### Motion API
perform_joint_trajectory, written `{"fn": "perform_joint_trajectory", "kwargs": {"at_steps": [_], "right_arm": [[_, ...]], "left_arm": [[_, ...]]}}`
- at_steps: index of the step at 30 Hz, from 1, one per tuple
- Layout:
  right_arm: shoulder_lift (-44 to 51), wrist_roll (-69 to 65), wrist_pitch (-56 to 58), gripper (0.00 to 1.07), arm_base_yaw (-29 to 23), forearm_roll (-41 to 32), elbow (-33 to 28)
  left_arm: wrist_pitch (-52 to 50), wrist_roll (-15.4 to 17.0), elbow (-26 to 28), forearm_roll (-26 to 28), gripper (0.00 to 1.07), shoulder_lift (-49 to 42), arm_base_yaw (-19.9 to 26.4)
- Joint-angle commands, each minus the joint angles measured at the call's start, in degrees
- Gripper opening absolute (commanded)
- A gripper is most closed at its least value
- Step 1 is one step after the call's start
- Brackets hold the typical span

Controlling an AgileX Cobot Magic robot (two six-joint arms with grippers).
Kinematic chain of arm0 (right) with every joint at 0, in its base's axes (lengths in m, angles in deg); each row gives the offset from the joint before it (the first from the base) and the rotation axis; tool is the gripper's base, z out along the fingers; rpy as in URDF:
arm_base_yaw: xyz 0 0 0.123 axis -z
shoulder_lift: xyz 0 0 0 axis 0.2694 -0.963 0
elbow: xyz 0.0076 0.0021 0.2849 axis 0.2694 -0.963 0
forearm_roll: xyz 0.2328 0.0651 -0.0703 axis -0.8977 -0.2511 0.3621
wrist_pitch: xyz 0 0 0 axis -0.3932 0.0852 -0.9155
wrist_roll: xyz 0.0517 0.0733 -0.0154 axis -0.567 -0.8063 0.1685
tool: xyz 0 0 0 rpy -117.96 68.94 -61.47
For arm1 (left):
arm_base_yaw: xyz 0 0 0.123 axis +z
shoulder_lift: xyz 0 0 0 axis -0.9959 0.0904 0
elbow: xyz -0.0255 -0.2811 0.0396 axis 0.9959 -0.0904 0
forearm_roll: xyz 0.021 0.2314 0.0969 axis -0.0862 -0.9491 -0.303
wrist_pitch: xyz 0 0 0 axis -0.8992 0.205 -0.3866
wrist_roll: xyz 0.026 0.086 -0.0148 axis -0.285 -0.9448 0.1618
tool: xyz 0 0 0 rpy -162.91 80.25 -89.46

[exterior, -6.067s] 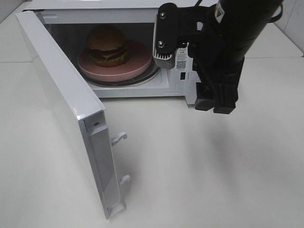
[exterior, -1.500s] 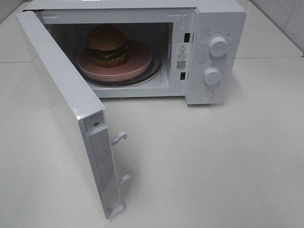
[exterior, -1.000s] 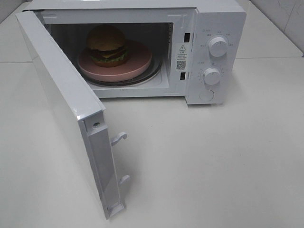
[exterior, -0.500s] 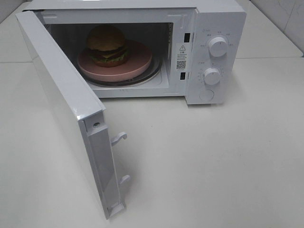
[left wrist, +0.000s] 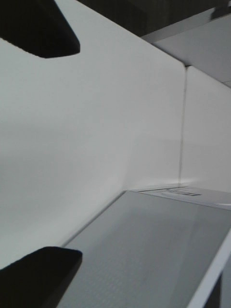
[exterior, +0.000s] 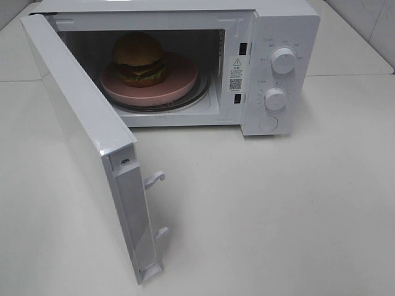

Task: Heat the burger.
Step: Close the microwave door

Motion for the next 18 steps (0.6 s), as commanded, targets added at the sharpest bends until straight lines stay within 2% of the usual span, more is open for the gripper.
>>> {"fn": "perform_joint_trajectory", "kwargs": {"at_steps": [1, 3, 4, 5, 6, 7, 8, 9, 10, 11, 12, 13, 15, 16, 17, 18], "right_arm": [[1.49, 0.4, -0.34, 0.74, 0.0, 0.0, -0.11], [1.49, 0.4, -0.34, 0.74, 0.0, 0.0, -0.11], [1.49, 0.4, -0.34, 0.74, 0.0, 0.0, -0.11], [1.49, 0.4, -0.34, 0.74, 0.0, 0.0, -0.11], [1.49, 0.4, -0.34, 0.74, 0.0, 0.0, -0.11], [1.49, 0.4, -0.34, 0.74, 0.0, 0.0, -0.11], [1.49, 0.4, -0.34, 0.74, 0.0, 0.0, -0.11], [1.49, 0.4, -0.34, 0.74, 0.0, 0.0, -0.11], [1.49, 0.4, -0.34, 0.74, 0.0, 0.0, -0.11], [1.49, 0.4, -0.34, 0.74, 0.0, 0.0, -0.11], [1.49, 0.4, -0.34, 0.74, 0.0, 0.0, -0.11], [1.49, 0.4, -0.34, 0.74, 0.0, 0.0, -0.11], [1.49, 0.4, -0.34, 0.74, 0.0, 0.0, -0.11], [1.49, 0.4, -0.34, 0.74, 0.0, 0.0, -0.11], [1.49, 0.4, -0.34, 0.74, 0.0, 0.0, -0.11], [1.49, 0.4, -0.34, 0.74, 0.0, 0.0, -0.11]], "left_arm": [[-11.4, -0.11, 0.52, 0.97, 0.97, 6.02, 0.06], [-13.12, -0.11, 0.52, 1.55, 0.96, 7.39, 0.06], [-16.04, -0.11, 0.11, 2.46, 0.89, 9.68, 0.06], [-16.04, -0.11, 0.11, 2.46, 0.89, 9.68, 0.06], [-17.93, -0.11, -0.29, 2.46, 0.86, 10.6, 0.06], [-22.4, -0.11, -1.89, 2.46, 0.75, 12.89, 0.06], [-22.4, -0.11, -1.89, 2.46, 0.75, 12.89, 0.06], [-25.38, -0.11, -3.09, 2.46, 0.67, 14.04, 0.06], [-25.38, -0.11, -3.09, 2.46, 0.67, 14.04, 0.06], [-31.28, -0.06, -5.79, 2.64, 0.51, 16.1, 0.06], [-34.72, 0.06, -7.05, 2.69, 0.41, 17.3, 0.06], [-34.72, 0.06, -7.05, 2.69, 0.41, 17.3, 0.06], [-46.93, 0.06, -11.06, 2.86, 0.09, 22.12, 0.06], [-46.93, 0.06, -11.06, 2.86, 0.09, 22.12, 0.06], [-49.39, 0.06, -11.86, 2.92, 0.02, 23.32, 0.06], [-49.39, 0.06, -11.86, 2.92, 0.02, 23.32, 0.06]]}}
